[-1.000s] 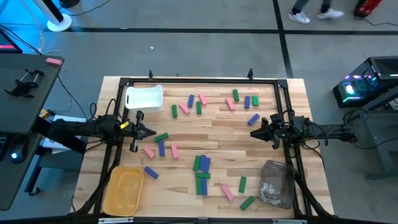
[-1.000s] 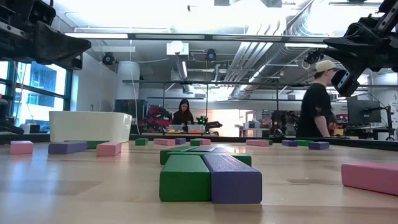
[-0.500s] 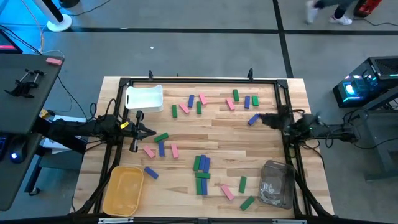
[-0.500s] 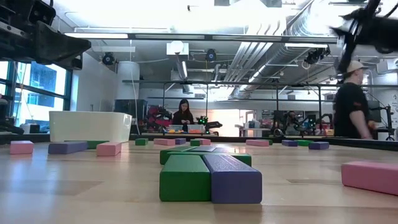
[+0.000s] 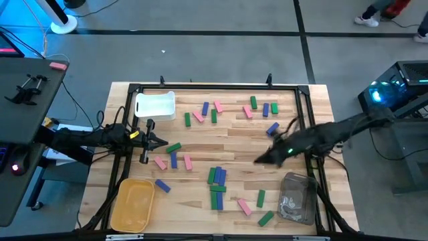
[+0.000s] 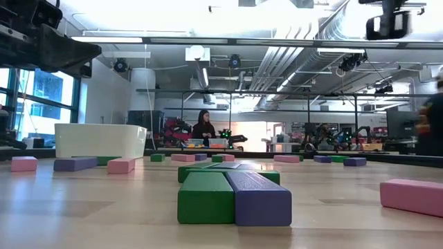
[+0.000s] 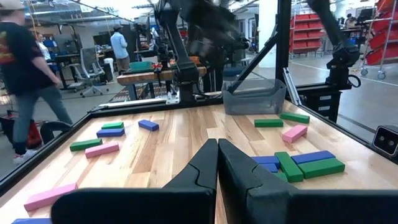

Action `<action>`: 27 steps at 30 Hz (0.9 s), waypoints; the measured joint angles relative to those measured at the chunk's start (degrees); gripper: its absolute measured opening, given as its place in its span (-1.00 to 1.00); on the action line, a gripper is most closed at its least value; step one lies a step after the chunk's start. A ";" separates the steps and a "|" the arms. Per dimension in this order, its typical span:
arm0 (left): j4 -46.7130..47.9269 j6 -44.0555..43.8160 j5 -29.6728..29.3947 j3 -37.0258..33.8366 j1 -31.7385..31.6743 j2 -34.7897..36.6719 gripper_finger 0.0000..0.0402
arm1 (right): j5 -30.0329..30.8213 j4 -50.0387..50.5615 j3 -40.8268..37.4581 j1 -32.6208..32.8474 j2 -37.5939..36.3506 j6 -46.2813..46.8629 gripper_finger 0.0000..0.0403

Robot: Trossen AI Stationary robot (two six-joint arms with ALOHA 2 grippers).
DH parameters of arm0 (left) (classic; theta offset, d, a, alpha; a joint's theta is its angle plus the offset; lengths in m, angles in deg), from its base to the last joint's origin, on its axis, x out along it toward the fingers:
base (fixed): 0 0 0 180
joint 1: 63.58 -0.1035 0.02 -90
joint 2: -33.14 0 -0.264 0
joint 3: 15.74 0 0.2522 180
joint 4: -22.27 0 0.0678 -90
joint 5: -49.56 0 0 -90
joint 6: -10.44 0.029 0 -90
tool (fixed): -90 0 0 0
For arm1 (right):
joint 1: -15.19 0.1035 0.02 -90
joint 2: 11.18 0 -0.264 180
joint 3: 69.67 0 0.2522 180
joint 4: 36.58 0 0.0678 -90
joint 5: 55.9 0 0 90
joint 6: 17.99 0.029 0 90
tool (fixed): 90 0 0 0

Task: Sort blocks
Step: Put the green block into the black transparent bin

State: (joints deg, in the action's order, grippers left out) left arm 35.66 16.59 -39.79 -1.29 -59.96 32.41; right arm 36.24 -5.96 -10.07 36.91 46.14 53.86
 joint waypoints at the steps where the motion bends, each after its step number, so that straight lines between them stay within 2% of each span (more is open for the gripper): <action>1: -0.01 0.00 0.00 0.00 0.00 0.00 -1.00 | -0.84 2.94 2.94 1.26 3.75 4.43 -1.00; 4: -0.01 0.01 0.00 0.00 0.01 0.01 -1.00 | -2.07 11.47 11.58 4.51 14.14 15.47 -1.00; 9: 0.01 0.00 -0.02 0.00 0.00 0.02 -1.00 | -4.82 25.08 23.40 8.00 27.78 25.35 -1.00; 12: 0.00 -0.01 -0.02 0.00 0.01 0.02 -1.00 | -7.84 30.48 27.27 9.94 34.15 32.50 -1.00; 16: 0.01 -0.02 -0.02 0.00 0.00 0.02 -1.00 | -16.18 35.28 28.22 11.42 40.58 37.46 -0.94; 19: -0.01 0.00 -0.02 0.00 0.00 0.02 -1.00 | -19.16 34.26 26.87 11.70 44.36 38.46 -0.77; 22: -0.01 -0.01 -0.01 0.00 0.02 0.02 -1.00 | -21.12 32.55 26.40 11.15 46.81 36.29 -0.50; 27: 0.01 0.00 0.00 0.00 0.00 0.00 -1.00 | -19.64 35.09 26.43 10.86 47.02 36.13 -0.06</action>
State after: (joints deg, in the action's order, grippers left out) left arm 35.67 16.59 -39.79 -1.29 -59.96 32.41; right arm 16.60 29.13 16.36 47.77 93.16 89.99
